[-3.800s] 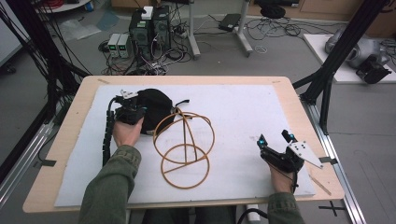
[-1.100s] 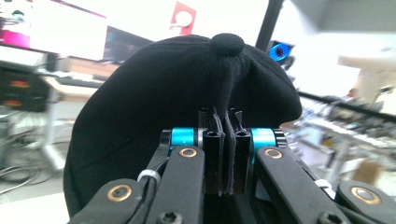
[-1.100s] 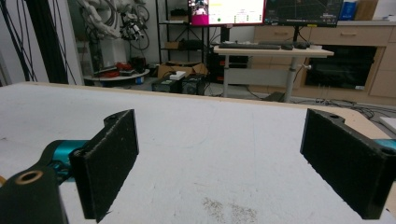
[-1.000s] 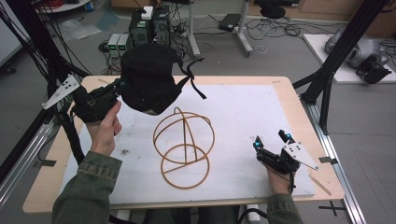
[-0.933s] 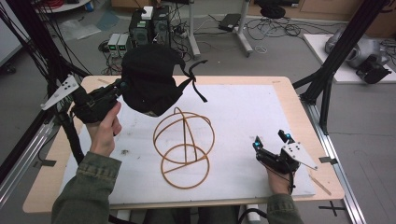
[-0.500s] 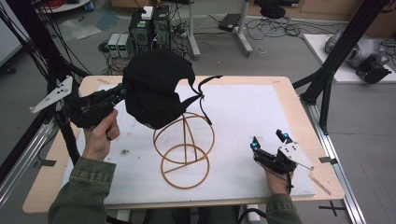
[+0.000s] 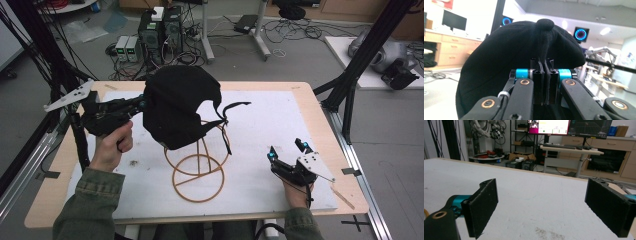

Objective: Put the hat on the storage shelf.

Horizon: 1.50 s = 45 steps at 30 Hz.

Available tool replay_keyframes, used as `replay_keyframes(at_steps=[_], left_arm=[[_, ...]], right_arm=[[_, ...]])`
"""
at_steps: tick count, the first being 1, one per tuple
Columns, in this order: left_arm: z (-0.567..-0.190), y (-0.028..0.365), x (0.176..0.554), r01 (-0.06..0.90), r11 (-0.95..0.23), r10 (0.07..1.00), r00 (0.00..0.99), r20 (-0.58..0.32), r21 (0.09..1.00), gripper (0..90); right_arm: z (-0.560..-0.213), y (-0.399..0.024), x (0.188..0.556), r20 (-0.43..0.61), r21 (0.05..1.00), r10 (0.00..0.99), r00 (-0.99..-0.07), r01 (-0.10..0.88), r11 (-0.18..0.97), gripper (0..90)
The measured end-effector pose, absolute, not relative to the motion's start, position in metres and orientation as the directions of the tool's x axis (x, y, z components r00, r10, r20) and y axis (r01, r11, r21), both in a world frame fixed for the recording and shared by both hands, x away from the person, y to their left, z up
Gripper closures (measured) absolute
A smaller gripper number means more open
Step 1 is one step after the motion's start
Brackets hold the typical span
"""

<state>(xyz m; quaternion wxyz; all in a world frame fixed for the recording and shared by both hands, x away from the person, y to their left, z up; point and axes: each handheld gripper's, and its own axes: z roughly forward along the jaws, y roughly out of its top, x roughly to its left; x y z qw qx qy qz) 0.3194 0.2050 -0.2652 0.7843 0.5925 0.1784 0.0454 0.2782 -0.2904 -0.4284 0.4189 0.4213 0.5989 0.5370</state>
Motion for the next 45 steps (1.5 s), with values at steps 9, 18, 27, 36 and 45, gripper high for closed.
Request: replay_keyframes(at_steps=[9, 18, 27, 36, 45], left_arm=[[-0.267, 0.193, 0.321, 0.157, 0.203, 0.244, 0.948, -0.205, 0.967, 87.3], [-0.266, 0.174, 0.319, 0.165, 0.103, 0.208, 0.961, -0.184, 0.981, 87.3], [-0.267, 0.156, 0.318, 0.139, -0.016, 0.224, 0.966, -0.132, 0.99, 87.1], [-0.268, 0.155, 0.32, 0.138, -0.01, 0.234, 0.963, -0.132, 0.99, 86.4], [-0.271, 0.157, 0.319, 0.138, -0.001, 0.234, 0.963, -0.134, 0.99, 86.3]], right_arm=[[-0.427, -0.29, 0.278, -0.062, 0.996, 0.953, -0.297, 0.045, 0.079, 10.5], [-0.427, -0.29, 0.279, -0.064, 0.996, 0.952, -0.299, 0.041, 0.08, 10.5], [-0.427, -0.291, 0.279, -0.062, 0.996, 0.953, -0.297, 0.037, 0.077, 10.5], [-0.426, -0.291, 0.278, -0.053, 0.997, 0.953, -0.299, 0.041, 0.068, 10.5], [-0.426, -0.293, 0.278, -0.051, 0.997, 0.955, -0.293, 0.036, 0.064, 10.5]])
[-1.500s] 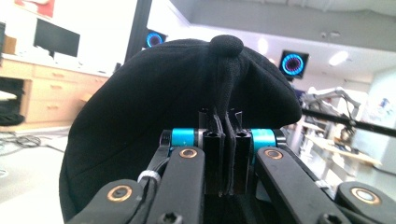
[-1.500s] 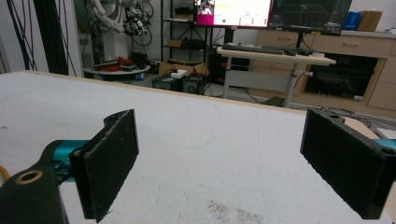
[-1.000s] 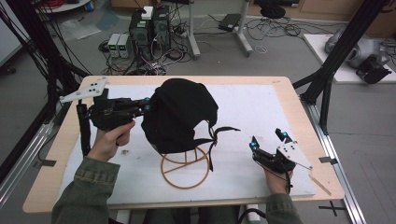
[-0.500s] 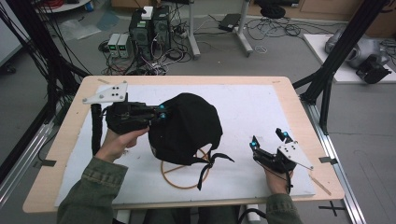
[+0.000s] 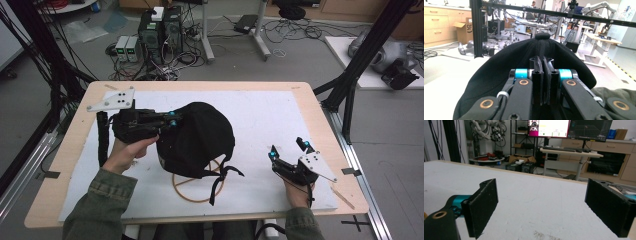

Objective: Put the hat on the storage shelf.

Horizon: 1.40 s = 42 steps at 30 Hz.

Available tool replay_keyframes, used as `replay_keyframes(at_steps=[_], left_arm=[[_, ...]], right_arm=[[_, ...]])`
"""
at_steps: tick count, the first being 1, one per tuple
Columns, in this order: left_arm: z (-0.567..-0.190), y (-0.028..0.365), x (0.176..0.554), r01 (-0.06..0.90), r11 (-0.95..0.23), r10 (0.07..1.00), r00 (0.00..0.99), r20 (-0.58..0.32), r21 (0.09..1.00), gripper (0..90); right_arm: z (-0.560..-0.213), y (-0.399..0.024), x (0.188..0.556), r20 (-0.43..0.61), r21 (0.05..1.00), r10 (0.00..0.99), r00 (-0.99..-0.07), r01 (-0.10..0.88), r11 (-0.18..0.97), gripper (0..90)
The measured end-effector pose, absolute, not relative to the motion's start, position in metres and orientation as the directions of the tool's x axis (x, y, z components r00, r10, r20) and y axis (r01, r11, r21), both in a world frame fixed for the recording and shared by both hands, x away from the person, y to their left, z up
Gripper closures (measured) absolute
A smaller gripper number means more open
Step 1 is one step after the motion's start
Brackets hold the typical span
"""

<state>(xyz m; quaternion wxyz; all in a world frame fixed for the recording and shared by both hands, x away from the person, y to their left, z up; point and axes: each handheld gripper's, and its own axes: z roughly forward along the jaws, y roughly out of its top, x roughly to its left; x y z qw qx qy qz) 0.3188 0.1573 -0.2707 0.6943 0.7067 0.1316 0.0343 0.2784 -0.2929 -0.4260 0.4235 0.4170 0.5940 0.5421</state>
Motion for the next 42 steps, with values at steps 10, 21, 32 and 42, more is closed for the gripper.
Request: replay_keyframes(at_steps=[10, 21, 32, 42], left_arm=[[-0.276, 0.158, 0.322, 0.178, 0.033, 0.221, 0.958, -0.181, 0.983, 71.0], [-0.278, 0.156, 0.323, 0.177, 0.013, 0.322, 0.931, -0.171, 0.984, 30.3], [-0.279, 0.175, 0.32, 0.136, 0.103, 0.463, 0.87, -0.168, 0.985, 22.2], [-0.286, 0.185, 0.316, 0.063, 0.131, 0.626, 0.769, -0.132, 0.989, 20.2]], right_arm=[[-0.426, -0.293, 0.278, -0.049, 0.997, 0.955, -0.293, 0.04, 0.063, 10.5], [-0.426, -0.294, 0.279, -0.052, 0.997, 0.956, -0.29, 0.034, 0.065, 10.5], [-0.426, -0.295, 0.278, -0.056, 0.997, 0.958, -0.281, 0.028, 0.067, 10.5], [-0.425, -0.294, 0.277, -0.059, 0.997, 0.959, -0.277, 0.022, 0.068, 10.4]])
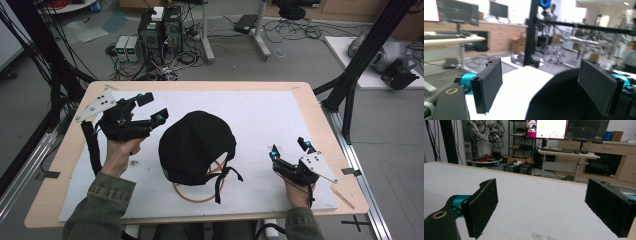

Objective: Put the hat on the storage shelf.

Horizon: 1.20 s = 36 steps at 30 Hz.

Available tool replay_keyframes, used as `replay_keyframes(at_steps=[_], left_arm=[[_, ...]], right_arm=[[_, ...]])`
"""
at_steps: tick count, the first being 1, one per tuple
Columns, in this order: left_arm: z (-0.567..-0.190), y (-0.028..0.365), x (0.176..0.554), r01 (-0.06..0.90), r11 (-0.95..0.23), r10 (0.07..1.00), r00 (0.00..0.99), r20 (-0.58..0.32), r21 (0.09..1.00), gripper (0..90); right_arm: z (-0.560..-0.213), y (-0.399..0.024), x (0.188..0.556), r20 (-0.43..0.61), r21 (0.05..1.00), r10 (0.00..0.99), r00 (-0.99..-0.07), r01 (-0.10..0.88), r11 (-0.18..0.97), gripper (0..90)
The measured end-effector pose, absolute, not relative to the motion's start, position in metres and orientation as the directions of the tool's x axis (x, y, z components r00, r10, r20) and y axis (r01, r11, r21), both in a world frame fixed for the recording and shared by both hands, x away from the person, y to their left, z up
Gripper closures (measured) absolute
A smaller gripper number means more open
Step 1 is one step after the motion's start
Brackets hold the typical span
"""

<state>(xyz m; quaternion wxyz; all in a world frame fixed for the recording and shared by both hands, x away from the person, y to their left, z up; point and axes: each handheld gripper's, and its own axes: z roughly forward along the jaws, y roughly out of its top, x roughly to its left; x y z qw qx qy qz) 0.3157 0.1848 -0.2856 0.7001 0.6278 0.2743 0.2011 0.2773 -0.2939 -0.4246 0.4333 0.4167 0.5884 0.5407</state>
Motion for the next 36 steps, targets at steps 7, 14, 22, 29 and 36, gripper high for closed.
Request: replay_keyframes(at_steps=[7, 14, 22, 29, 36], left_arm=[[-0.291, 0.194, 0.311, 0.019, 0.155, 0.739, 0.661, -0.129, 0.988, 20.3], [-0.3, 0.2, 0.304, -0.034, 0.156, 0.833, 0.542, -0.113, 0.987, 20.3], [-0.308, 0.206, 0.299, -0.048, 0.131, 0.913, 0.394, -0.102, 0.99, 19.1], [-0.321, 0.216, 0.292, -0.076, 0.089, 0.977, 0.198, -0.073, 0.993, 17.0], [-0.335, 0.222, 0.285, -0.101, 0.05, 0.997, 0.061, -0.044, 0.994, 17.4]], right_arm=[[-0.425, -0.294, 0.277, -0.05, 0.998, 0.961, -0.271, 0.027, 0.06, 10.4], [-0.425, -0.294, 0.278, -0.052, 0.997, 0.961, -0.272, 0.034, 0.063, 10.5], [-0.426, -0.295, 0.277, -0.052, 0.997, 0.963, -0.264, 0.034, 0.063, 10.4], [-0.427, -0.298, 0.277, -0.05, 0.997, 0.967, -0.25, 0.037, 0.061, 10.4], [-0.427, -0.298, 0.276, -0.038, 0.998, 0.971, -0.236, 0.035, 0.048, 10.4]])
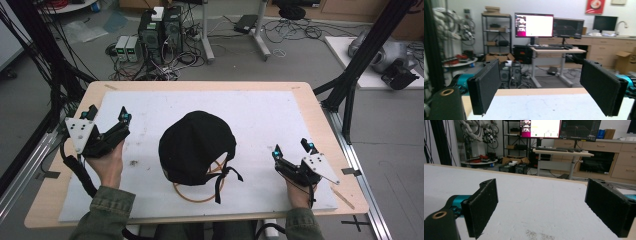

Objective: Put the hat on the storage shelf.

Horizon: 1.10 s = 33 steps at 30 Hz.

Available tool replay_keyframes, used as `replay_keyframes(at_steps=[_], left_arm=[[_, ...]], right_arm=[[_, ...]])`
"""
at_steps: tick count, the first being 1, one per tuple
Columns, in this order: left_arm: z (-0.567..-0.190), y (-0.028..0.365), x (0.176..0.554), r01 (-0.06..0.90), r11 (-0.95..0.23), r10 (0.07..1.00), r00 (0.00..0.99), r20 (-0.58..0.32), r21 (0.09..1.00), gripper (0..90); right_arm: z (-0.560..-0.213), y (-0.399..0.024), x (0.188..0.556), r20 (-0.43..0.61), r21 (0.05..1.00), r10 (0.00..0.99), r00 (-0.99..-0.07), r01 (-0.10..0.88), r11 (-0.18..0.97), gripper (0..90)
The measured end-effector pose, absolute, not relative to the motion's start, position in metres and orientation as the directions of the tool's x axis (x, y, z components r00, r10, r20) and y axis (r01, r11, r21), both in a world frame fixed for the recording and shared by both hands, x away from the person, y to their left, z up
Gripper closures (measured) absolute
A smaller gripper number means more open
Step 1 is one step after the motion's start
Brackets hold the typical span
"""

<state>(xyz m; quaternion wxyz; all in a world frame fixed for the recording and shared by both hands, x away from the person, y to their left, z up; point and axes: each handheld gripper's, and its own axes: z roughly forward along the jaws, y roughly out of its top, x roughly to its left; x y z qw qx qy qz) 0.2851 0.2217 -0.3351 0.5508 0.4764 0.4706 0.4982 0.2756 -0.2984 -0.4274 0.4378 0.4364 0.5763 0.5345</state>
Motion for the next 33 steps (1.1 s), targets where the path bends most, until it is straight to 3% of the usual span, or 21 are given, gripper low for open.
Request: replay_keyframes(at_steps=[33], left_arm=[[-0.394, 0.239, 0.28, -0.015, 0.053, 0.997, -0.061, -0.054, 0.998, 18.1]], right_arm=[[-0.428, -0.304, 0.274, 0.014, 1.0, 0.976, -0.216, 0.03, -0.007, 10.4]])
